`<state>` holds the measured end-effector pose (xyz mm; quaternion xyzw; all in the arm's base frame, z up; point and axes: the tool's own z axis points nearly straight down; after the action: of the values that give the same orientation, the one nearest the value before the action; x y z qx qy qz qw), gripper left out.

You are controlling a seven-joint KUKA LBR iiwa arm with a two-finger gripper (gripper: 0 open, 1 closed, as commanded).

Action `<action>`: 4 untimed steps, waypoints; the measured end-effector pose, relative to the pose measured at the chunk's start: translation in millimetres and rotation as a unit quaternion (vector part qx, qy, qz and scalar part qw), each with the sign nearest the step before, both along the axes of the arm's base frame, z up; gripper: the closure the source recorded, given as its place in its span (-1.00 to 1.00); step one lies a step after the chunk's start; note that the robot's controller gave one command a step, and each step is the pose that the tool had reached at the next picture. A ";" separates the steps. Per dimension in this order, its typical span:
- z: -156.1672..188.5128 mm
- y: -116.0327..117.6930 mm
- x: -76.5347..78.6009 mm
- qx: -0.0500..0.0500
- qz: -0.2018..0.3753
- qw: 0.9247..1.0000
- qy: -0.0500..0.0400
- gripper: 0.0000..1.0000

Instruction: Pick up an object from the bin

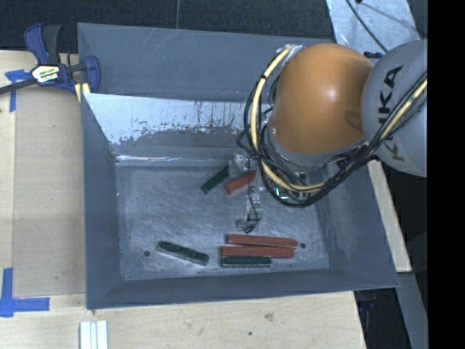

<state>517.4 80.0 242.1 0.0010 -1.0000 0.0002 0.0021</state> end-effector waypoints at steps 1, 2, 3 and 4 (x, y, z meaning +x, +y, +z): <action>-83.7 -70.1 -0.2 0.000 0.183 0.983 0.000 -1.00; -111.5 -73.0 -22.9 0.001 0.187 0.982 -0.001 -1.00; -112.5 -82.7 -18.3 0.000 0.182 0.983 -0.004 -1.00; -174.7 -77.9 -19.5 0.001 0.175 0.985 0.000 -1.00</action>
Offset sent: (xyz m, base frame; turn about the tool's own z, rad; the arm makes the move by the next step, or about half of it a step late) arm 0.0002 -0.0677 -0.0821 -0.3726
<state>497.9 2.1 67.4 0.1759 -0.9844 -0.0004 0.0019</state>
